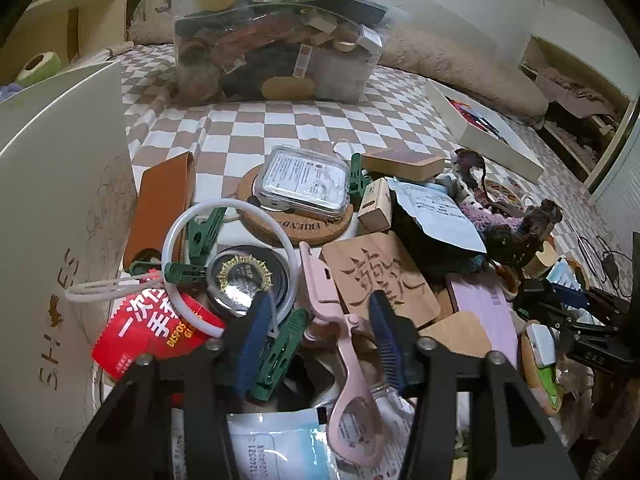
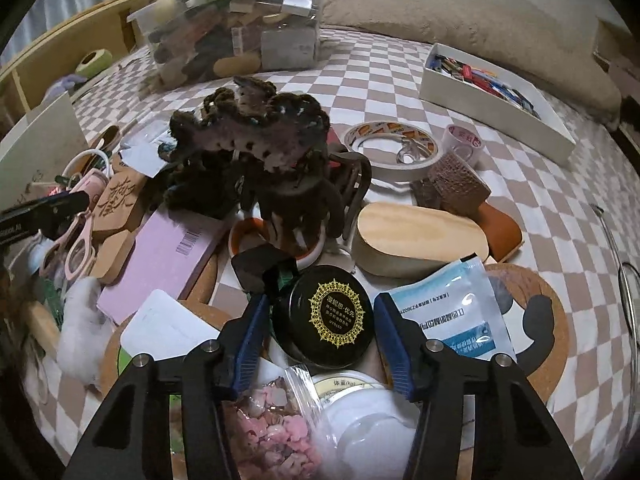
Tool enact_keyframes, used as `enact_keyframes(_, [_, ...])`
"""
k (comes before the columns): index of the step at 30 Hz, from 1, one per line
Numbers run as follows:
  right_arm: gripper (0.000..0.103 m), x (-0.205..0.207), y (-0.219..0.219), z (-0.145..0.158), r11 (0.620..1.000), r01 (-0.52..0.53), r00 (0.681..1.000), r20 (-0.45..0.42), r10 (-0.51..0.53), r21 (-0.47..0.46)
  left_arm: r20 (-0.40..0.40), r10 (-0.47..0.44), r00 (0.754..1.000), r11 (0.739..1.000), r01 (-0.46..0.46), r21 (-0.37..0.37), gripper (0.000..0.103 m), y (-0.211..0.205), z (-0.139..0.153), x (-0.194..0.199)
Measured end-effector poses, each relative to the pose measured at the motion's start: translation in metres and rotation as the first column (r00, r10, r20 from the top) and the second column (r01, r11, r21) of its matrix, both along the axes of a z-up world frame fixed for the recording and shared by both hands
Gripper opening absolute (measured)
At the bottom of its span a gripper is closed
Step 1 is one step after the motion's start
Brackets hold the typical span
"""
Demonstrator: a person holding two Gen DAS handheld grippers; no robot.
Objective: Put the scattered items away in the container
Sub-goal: 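Close the right tool on the black jar while the left tool closes on the pink scissors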
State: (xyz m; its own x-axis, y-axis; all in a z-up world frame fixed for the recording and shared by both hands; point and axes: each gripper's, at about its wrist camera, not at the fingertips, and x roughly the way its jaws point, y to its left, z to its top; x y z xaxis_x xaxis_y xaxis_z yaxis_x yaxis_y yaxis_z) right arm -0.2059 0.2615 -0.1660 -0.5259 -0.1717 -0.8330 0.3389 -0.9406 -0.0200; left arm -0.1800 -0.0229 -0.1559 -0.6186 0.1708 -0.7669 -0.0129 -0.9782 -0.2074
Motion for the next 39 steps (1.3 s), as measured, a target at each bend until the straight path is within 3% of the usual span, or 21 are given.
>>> enact_keyframes(12, [0.051, 0.003, 0.000, 0.009, 1.000, -0.014, 1.000, -0.021, 0.014, -0.018, -0.070, -0.021, 0.997, 1.000, 0.022, 0.004, 0.040, 0.000, 0.017, 0.011])
enact_keyframes(15, [0.051, 0.005, -0.004, 0.013, 0.999, -0.029, 0.999, -0.030, 0.028, -0.038, -0.064, -0.047, 0.997, 0.999, 0.048, 0.020, 0.040, 0.007, 0.015, 0.008])
enact_keyframes(24, [0.051, 0.009, -0.006, 0.018, 0.993, -0.047, 0.999, -0.018, 0.046, -0.112, -0.048, -0.071, 0.996, 0.997, 0.069, -0.035, 0.040, 0.016, 0.010, -0.002])
enact_keyframes(31, [0.051, 0.008, -0.009, 0.017, 0.994, -0.057, 0.998, -0.015, 0.056, -0.095, 0.002, -0.051, 0.999, 0.998, 0.051, -0.048, 0.040, 0.011, -0.004, -0.009])
enact_keyframes(35, [0.051, 0.006, -0.006, 0.012, 0.996, -0.040, 0.999, 0.001, 0.040, -0.085, 0.010, -0.034, 0.999, 0.999, 0.034, -0.035, 0.023, 0.008, -0.006, -0.012])
enact_keyframes(38, [0.054, 0.003, -0.002, 0.005, 0.998, -0.013, 0.999, 0.030, 0.015, -0.068, 0.013, -0.026, 1.000, 1.000, 0.026, -0.015, 0.022, 0.004, -0.005, -0.010])
enact_keyframes(39, [0.060, 0.002, 0.001, 0.005, 0.998, -0.003, 0.999, 0.033, 0.005, -0.065, 0.013, -0.027, 1.000, 1.000, 0.027, -0.008, 0.022, 0.003, -0.004, -0.008])
